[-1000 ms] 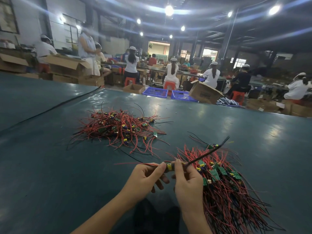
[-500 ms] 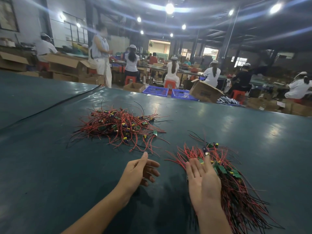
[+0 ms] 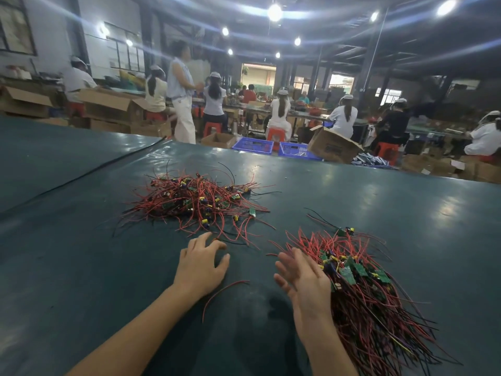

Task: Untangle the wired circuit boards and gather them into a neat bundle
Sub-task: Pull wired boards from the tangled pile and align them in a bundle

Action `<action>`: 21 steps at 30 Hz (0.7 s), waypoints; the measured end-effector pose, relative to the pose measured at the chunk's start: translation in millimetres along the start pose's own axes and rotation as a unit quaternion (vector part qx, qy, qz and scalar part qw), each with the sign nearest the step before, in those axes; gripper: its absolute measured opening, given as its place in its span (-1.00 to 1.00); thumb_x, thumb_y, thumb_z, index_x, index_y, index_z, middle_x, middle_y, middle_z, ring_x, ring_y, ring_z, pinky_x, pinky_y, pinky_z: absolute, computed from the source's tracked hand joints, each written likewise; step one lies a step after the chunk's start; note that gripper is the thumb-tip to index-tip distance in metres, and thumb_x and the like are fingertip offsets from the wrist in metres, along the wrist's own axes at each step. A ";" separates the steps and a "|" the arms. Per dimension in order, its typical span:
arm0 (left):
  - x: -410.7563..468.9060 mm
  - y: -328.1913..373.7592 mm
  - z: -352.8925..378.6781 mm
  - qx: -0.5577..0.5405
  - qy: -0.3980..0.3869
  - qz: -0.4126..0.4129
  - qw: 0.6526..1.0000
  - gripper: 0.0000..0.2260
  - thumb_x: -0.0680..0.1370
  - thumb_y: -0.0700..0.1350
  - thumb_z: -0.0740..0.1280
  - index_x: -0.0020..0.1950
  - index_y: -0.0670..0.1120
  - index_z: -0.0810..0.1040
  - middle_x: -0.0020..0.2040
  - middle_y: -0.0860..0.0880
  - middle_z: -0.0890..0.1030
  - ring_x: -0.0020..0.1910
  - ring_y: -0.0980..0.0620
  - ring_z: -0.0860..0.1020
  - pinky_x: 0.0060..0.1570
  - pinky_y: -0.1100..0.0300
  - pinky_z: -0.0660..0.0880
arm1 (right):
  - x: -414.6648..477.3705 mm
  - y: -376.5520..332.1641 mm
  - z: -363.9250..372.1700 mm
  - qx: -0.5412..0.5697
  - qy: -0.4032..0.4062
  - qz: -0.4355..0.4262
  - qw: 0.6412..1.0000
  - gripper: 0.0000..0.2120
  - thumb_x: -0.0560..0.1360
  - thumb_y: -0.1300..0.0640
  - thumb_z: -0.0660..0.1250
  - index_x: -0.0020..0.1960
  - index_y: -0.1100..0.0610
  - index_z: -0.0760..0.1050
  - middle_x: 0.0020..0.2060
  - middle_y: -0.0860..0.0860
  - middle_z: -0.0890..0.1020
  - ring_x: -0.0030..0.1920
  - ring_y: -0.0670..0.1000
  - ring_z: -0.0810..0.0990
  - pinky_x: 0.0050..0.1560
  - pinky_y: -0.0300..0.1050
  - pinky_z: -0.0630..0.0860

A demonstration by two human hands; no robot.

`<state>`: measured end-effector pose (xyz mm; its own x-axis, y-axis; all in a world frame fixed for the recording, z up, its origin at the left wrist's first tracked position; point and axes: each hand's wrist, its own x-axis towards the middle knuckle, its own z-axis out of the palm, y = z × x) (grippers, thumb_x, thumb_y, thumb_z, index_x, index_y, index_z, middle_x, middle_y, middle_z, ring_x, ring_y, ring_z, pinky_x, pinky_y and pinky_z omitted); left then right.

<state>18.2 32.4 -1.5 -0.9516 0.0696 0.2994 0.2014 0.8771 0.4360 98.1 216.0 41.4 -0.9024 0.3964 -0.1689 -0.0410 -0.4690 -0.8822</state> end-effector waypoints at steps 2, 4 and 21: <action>13.9 -5.7 2.4 0.051 -0.042 -0.004 0.998 -0.65 0.60 0.16 0.16 0.35 0.12 0.44 0.54 -0.06 0.22 0.50 -0.05 0.15 0.43 -0.04 0.09 | -0.3 6.5 1.2 -0.036 -0.007 -0.017 0.999 -0.89 0.57 0.14 0.34 0.04 0.17 0.57 -0.11 0.10 0.72 -0.10 0.06 0.69 -0.24 -0.11 0.61; 25.8 -8.3 4.3 0.066 -0.067 0.012 0.995 -0.61 0.62 0.16 0.11 0.42 0.11 0.39 0.54 -0.03 0.23 0.51 -0.02 0.16 0.44 -0.04 0.06 | -0.5 10.8 2.0 -0.054 -0.013 -0.027 0.998 -0.90 0.57 0.16 0.34 0.04 0.17 0.57 -0.14 0.09 0.72 -0.12 0.04 0.69 -0.27 -0.15 0.62; 66.8 0.1 9.9 0.094 -0.107 0.030 0.989 -0.59 0.65 -0.03 0.13 0.48 -0.04 0.17 0.36 -0.13 0.43 0.30 -0.15 0.40 0.27 -0.09 0.33 | 6.2 15.3 -1.9 -0.090 -0.031 -0.060 0.994 -0.94 0.56 0.14 0.35 -0.01 0.10 0.58 -0.20 0.01 0.72 -0.17 -0.02 0.71 -0.28 -0.16 0.63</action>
<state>-47.7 41.9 10.1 -0.9709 0.2047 0.1244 0.2304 0.9401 0.2514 92.6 212.8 26.0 -0.9206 0.3888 -0.0361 -0.0771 -0.2716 -0.9593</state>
